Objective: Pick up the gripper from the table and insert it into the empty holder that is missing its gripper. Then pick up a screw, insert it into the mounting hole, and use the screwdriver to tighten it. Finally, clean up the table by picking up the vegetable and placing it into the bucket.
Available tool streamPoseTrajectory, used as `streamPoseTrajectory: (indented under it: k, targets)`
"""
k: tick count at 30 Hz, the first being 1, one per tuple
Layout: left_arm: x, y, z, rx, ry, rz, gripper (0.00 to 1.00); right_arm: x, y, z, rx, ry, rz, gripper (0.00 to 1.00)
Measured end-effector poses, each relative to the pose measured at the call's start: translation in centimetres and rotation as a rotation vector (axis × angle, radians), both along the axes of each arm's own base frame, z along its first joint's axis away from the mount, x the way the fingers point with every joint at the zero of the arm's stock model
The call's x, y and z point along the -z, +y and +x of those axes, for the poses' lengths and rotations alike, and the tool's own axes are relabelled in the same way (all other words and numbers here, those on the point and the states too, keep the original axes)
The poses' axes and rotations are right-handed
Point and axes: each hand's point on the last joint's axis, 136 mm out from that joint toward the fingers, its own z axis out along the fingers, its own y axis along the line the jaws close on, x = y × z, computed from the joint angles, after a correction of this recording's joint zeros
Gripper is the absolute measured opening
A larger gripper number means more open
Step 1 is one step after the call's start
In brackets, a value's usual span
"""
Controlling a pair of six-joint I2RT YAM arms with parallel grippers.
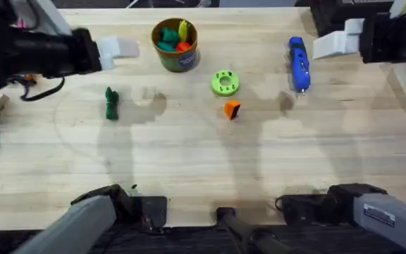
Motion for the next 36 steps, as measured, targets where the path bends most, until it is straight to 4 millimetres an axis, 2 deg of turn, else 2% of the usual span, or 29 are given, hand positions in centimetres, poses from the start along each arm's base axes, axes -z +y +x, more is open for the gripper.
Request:
streamPoseTrajectory:
  k: [4,6,9,12,17,20,25,29,33,36]
  targets:
    - [-4.2,-1.9,-1.5,-0.010,-0.101,-0.109,0.985,0.0,0.0,0.0,0.000,0.000,0.000,0.992]
    - [-5.3,-2.6,-2.4,-0.019,-0.113,-0.151,0.985,0.0,0.0,0.0,0.000,0.000,0.000,0.990]
    - [-6.0,-3.4,-3.6,-0.038,-0.097,-0.207,0.985,0.0,0.0,0.0,0.000,0.000,0.000,0.990]
    - [-6.3,-3.6,-4.1,-0.062,-0.081,-0.244,0.985,0.0,0.0,0.0,0.000,0.000,0.000,0.990]
    - [-6.8,-4.2,-3.7,-0.028,-0.114,-0.226,0.985,0.0,0.0,0.0,0.000,0.000,0.000,0.992]
    - [-7.4,-5.4,-3.2,0.066,-0.233,-0.168,0.985,0.0,0.0,0.0,0.000,0.000,0.000,0.991]
    - [-5.9,-7.4,-4.5,0.179,-0.474,-0.092,0.985,0.0,0.0,0.0,0.000,0.000,0.000,0.991]
    - [-3.2,-8.2,-6.1,0.224,-0.651,-0.043,0.985,0.0,0.0,0.0,0.000,0.000,0.000,0.991]
    - [0.0,-8.7,-7.9,0.240,-0.718,-0.026,0.985,0.0,0.0,0.0,0.000,0.000,0.000,0.992]
    - [1.6,-8.9,-9.0,0.249,-0.751,-0.020,0.985,0.0,0.0,0.0,0.000,0.000,0.000,0.992]
